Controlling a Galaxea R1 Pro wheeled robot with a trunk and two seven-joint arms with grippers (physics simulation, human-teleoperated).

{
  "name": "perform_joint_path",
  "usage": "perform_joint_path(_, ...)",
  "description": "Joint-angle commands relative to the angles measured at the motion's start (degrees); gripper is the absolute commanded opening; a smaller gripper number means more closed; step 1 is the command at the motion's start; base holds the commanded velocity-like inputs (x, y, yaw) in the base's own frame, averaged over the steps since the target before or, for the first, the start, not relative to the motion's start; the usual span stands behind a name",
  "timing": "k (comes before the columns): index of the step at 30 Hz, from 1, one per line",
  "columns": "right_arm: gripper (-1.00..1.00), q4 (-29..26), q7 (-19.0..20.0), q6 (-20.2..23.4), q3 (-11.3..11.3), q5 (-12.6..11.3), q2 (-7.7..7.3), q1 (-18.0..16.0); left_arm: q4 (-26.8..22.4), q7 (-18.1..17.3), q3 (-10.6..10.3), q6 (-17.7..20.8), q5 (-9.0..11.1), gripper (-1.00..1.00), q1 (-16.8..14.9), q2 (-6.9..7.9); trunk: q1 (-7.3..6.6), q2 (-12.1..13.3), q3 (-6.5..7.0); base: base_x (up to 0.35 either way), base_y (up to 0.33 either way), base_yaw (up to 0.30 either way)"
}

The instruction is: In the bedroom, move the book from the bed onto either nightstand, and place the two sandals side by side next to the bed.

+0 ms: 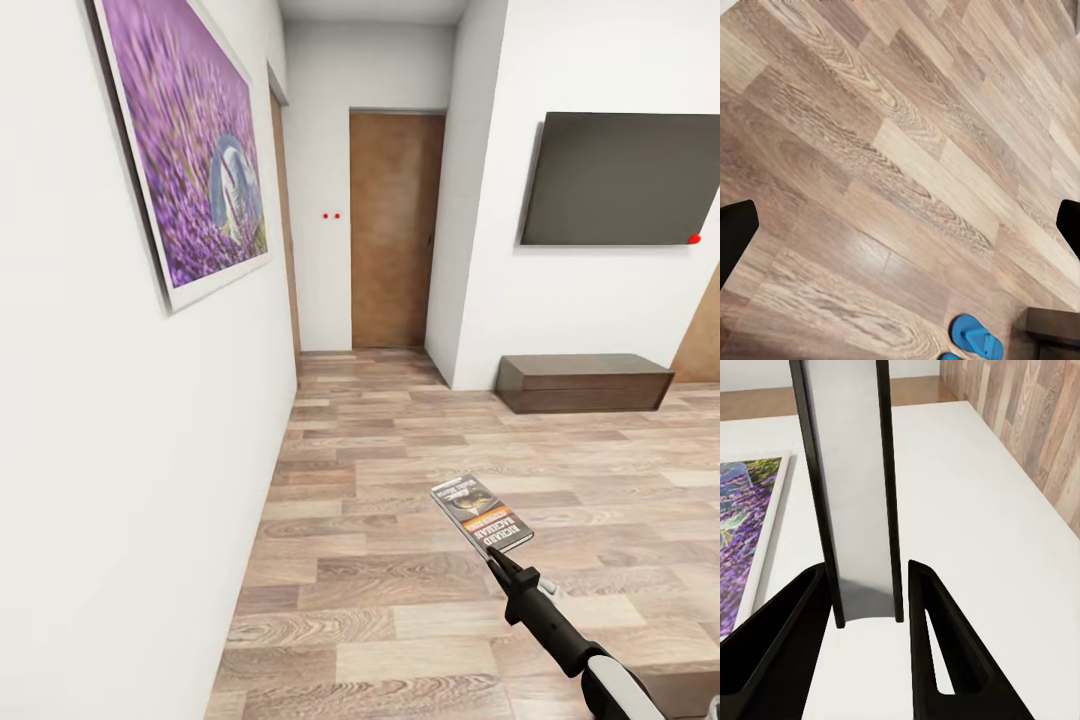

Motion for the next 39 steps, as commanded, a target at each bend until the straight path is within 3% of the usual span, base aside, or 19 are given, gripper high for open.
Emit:
perform_joint_path(1, -1.00, 0.03, -0.02, 0.41, 0.04, -0.55, -0.02, -0.03, -0.08, -0.05, -0.49, -0.18, 0.56, 1.00, 0.01, 0.14, 0.01, -0.03, -0.04, 0.102, 0.000, -0.003)
perform_joint_path(39, -1.00, 0.03, -0.03, 0.36, 0.05, -0.55, -0.02, -0.03, -0.08, -0.05, -0.49, 0.01, 0.54, 1.00, 0.01, 0.44, 0.01, -0.03, -0.04, 0.133, 0.011, 0.000)
